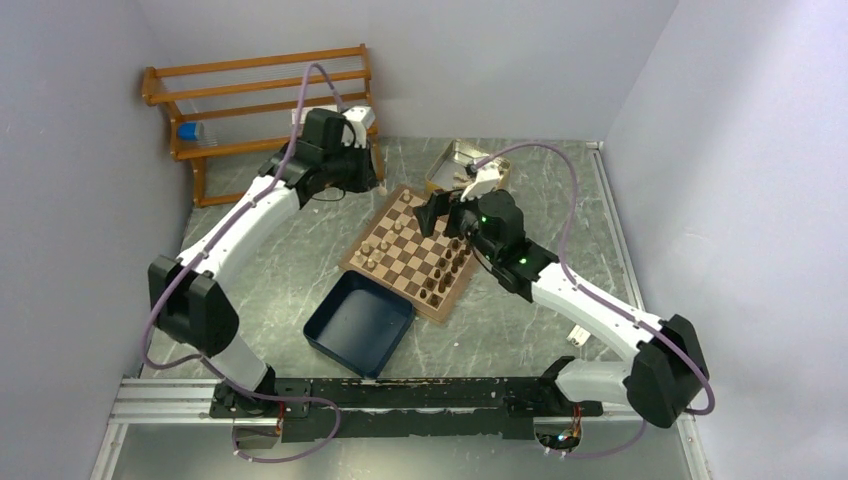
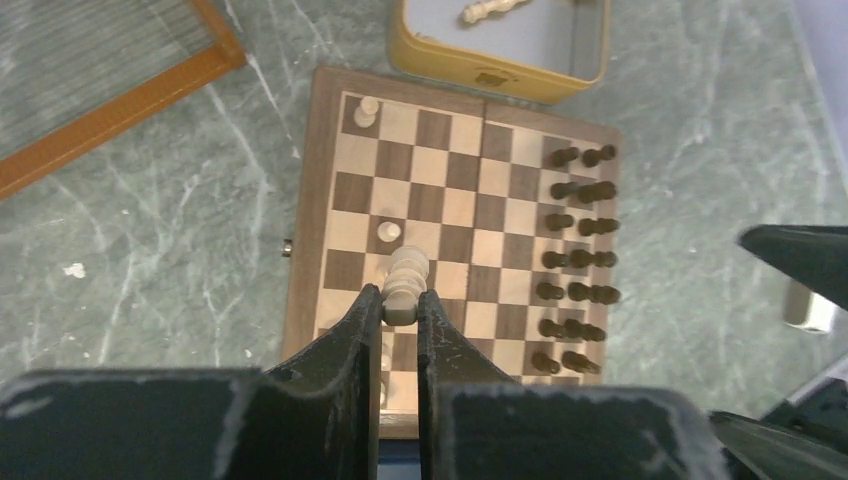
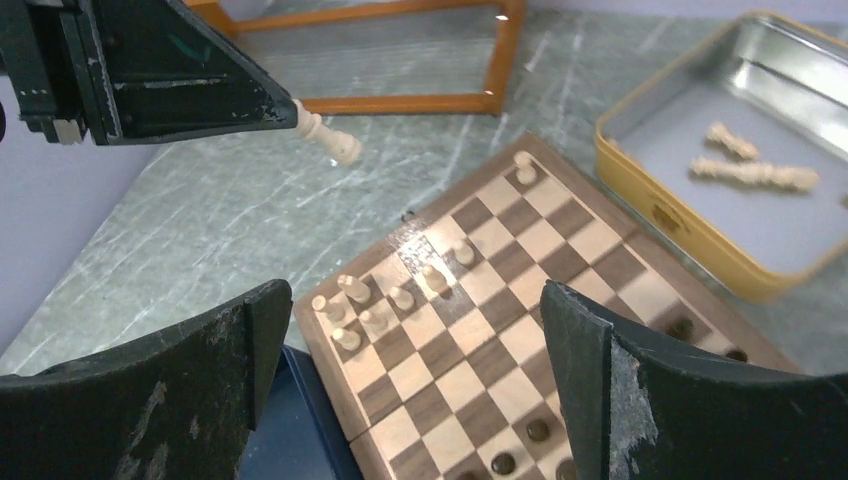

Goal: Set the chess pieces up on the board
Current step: Place the chess piece on the chessboard.

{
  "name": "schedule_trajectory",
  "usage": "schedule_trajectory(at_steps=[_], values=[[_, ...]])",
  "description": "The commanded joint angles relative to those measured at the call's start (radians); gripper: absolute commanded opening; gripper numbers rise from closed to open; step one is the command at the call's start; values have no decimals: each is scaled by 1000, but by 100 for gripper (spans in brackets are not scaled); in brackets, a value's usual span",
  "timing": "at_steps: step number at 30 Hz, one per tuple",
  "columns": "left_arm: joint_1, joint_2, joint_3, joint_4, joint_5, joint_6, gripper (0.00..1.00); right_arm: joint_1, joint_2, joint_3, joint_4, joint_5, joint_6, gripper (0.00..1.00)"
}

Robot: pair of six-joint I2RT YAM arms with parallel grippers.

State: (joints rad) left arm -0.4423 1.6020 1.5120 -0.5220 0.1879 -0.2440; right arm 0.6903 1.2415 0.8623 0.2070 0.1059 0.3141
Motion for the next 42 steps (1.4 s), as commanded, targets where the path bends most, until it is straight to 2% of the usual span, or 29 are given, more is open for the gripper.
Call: schedule_trajectory(at_steps=[1,6,12,27,34,42], values=[[-42,63,90,-105,-202,65,5,3,-75,-5,-152,167,96,100],[-96,159,166,-158,-349,78,5,3,-135,-53,-186,262,99,100],[-137,225,161,-143,-417,64,5,3,-188,-94,-185,269,93,100],[-157,384,201,-110,-409,46,5,3,-231,-128,-156,254,50,100],[-157,394,175,-65,-409,36,7,2,-234,-137,-146,257,43,100],[-157,430,216,-155,-390,35,6,3,-233,-134,-147,251,39,100]])
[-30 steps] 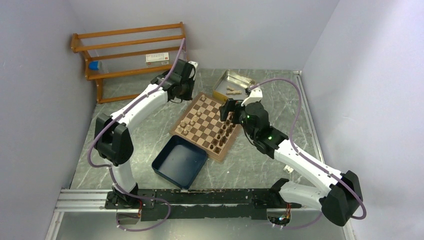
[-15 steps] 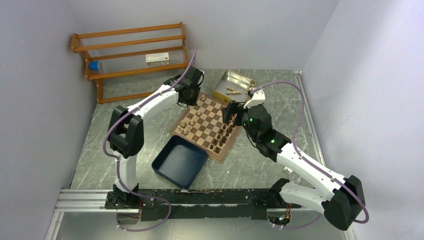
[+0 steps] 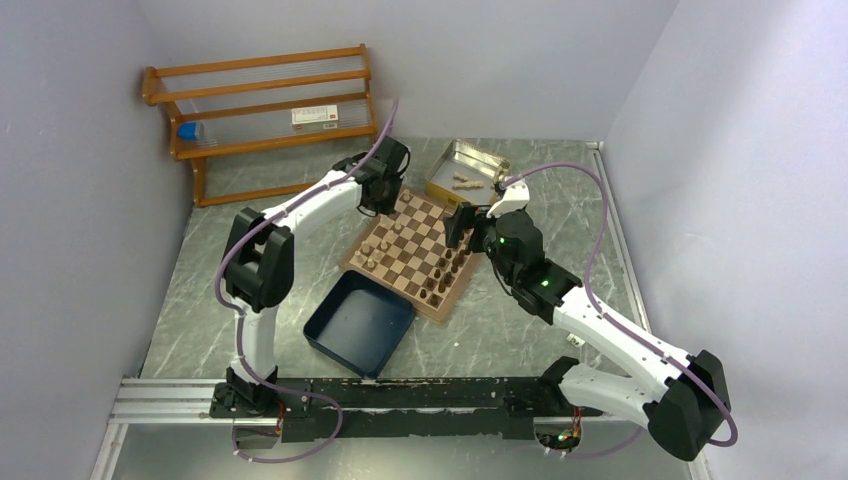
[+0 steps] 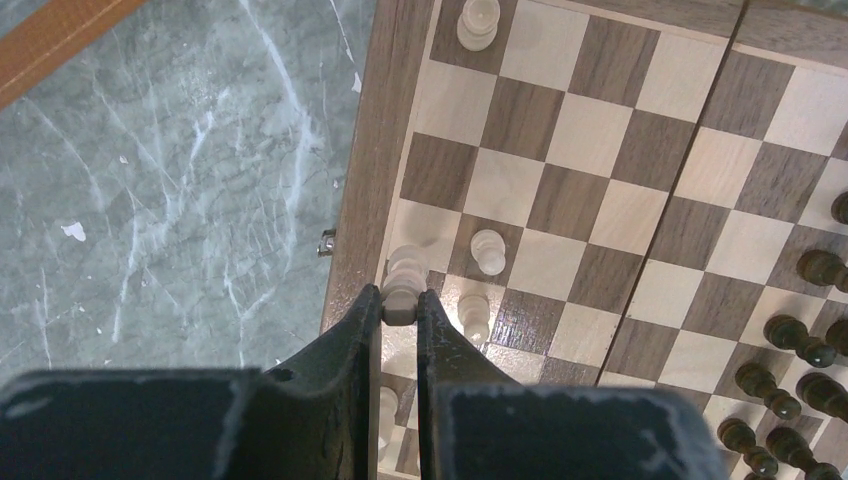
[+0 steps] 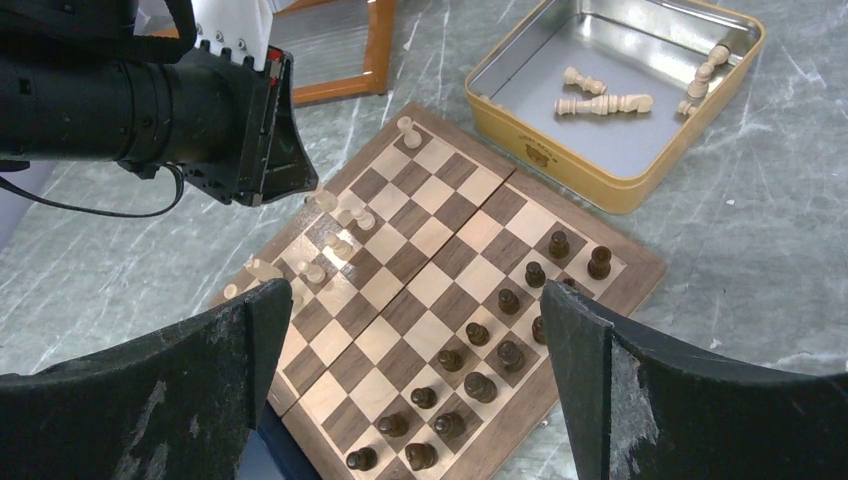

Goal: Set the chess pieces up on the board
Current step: Place the chess piece on the chessboard.

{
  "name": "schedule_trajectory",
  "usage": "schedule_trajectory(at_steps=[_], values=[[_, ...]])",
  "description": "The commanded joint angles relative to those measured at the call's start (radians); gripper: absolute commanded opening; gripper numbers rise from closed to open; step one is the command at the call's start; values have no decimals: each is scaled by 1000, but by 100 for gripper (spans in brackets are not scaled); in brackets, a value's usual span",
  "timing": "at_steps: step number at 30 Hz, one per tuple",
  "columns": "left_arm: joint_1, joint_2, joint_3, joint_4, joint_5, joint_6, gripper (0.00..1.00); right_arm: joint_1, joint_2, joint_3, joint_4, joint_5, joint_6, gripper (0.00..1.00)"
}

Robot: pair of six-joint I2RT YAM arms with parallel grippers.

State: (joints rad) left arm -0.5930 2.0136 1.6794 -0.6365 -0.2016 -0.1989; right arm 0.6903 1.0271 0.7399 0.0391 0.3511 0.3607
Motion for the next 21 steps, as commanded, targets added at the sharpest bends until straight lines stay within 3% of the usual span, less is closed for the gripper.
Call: schedule_trajectory(at_steps=[1,21], values=[[-7,14,44,-47,-4,-11,7,3,-18,-13,21,3,-8,100],[-7,-70,-107,27,-11,-39,7,2,-15,-17,27,-9,-9,100]])
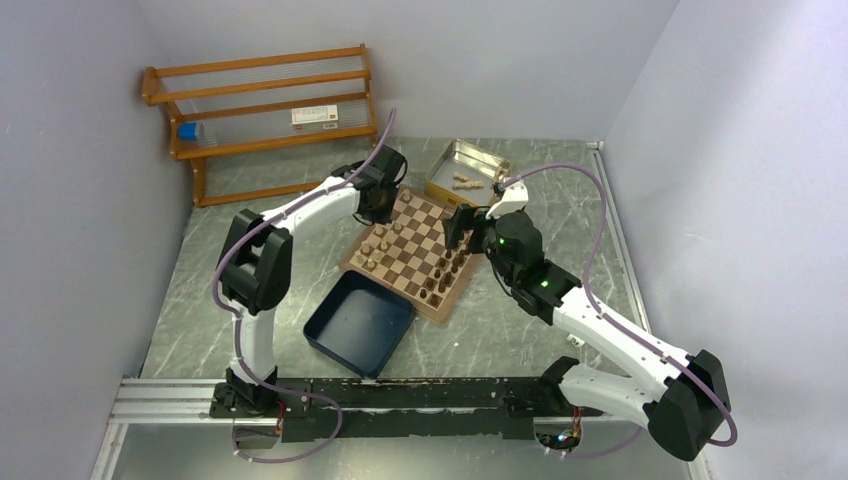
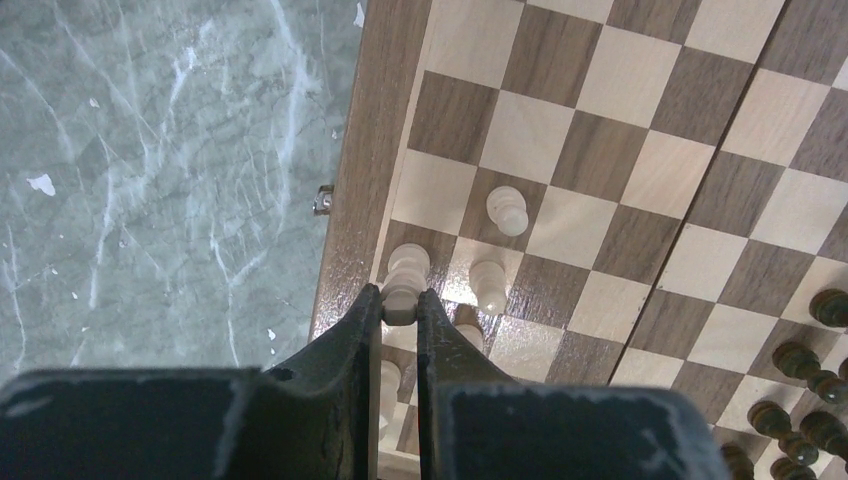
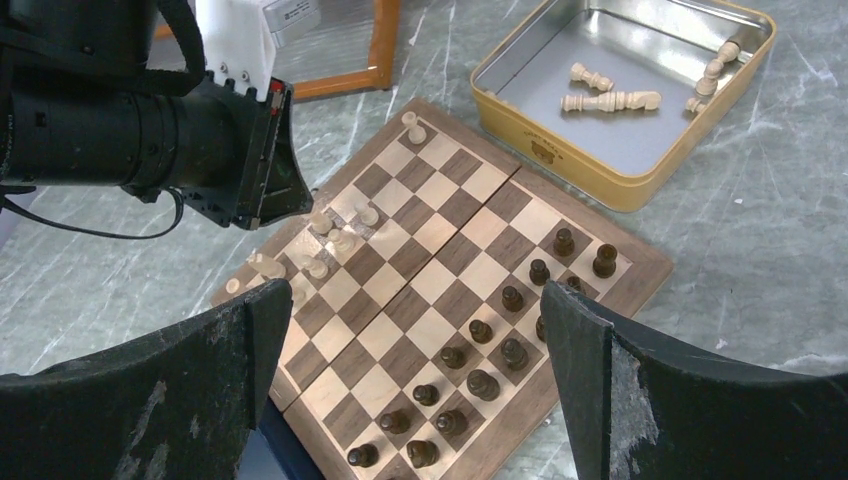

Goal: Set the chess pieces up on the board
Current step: Place the chess piece on the chessboard.

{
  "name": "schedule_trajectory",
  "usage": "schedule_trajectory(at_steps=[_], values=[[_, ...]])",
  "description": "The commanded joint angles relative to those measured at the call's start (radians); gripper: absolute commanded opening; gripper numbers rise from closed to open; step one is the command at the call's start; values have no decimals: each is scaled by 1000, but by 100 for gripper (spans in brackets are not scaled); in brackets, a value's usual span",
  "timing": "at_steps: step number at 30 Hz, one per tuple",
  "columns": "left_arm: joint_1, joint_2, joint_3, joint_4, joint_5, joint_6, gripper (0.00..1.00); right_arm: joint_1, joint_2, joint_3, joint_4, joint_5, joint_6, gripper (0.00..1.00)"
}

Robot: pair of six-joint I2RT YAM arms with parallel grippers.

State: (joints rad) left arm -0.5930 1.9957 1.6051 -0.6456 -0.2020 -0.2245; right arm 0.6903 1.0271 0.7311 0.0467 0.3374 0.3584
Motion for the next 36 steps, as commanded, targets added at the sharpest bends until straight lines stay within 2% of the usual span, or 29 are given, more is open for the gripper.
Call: schedule_trajectory(at_steps=[1,8,22,36], values=[[-6,-54,-37,40,-12,-15,8,3,-15,-9,21,4,-7,100],[-7,-65,-58,55,-12,-24,15,2,-9,-12,28,-3,-6,100],[-7,-84,-88,107,-21,-32,13,2,-2,-6,27,-6,-12,100],[-6,-64,-82,87,-5,-35,19,3,-2,-4,28,-12,-14,100]])
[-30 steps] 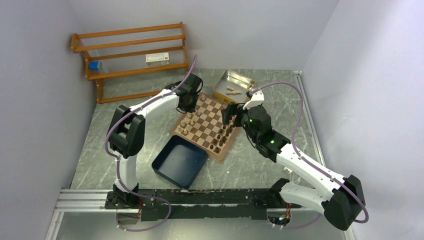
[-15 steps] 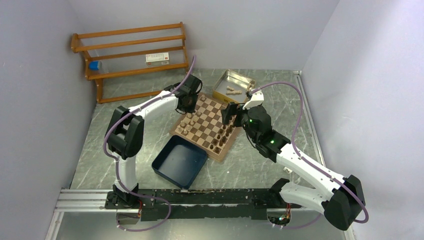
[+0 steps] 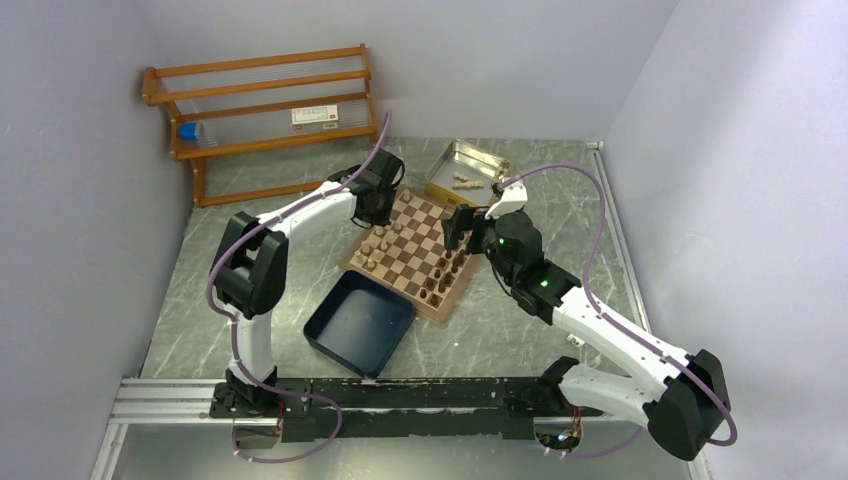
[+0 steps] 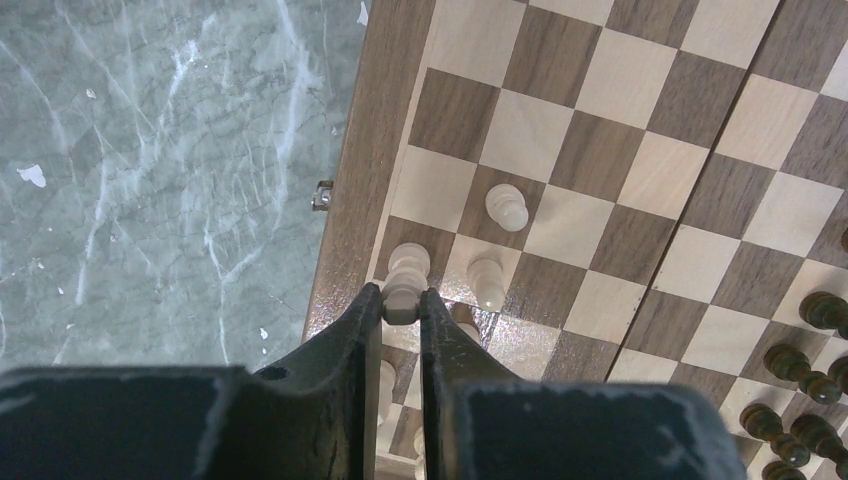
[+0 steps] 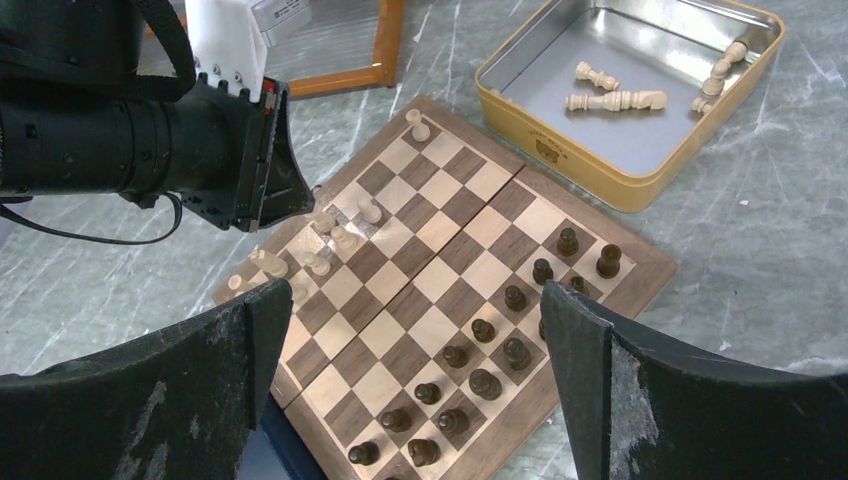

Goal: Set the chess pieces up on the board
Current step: Place the chess piece on the chessboard.

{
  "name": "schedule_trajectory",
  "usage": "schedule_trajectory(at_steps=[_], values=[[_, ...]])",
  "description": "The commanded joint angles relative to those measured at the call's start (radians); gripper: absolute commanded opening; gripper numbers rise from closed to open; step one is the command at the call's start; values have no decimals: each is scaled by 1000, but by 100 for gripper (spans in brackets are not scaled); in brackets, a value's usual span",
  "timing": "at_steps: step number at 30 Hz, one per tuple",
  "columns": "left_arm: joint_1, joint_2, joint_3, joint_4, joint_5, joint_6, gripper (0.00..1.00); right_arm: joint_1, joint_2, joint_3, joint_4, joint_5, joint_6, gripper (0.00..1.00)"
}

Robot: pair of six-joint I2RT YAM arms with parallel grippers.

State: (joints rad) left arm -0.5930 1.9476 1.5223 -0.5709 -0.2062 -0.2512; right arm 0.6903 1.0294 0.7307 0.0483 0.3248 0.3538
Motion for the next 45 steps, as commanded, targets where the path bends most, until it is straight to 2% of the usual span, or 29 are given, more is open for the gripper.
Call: schedule_trajectory(at_steps=[1,6,11,15,22,45], values=[[-7,-17,1,13,-2,-9,20,3,-3,-4,27,-1,-9,100],[-5,-16,9,8,0,-12,28,3,-3,-5,27,-3,-9,100],[-7,-21,7,6,-3,-13,29,2,-6,-7,30,-4,-9,100],[-6,-26,7,8,-7,-16,24,3,-3,-10,32,-8,-8,100],[-6,-27,9,11,-2,-22,33,3,-3,-11,32,-13,-9,100],[-5,-32,53,10,20,-24,47,3,6,-15,35,-25,-5,100]])
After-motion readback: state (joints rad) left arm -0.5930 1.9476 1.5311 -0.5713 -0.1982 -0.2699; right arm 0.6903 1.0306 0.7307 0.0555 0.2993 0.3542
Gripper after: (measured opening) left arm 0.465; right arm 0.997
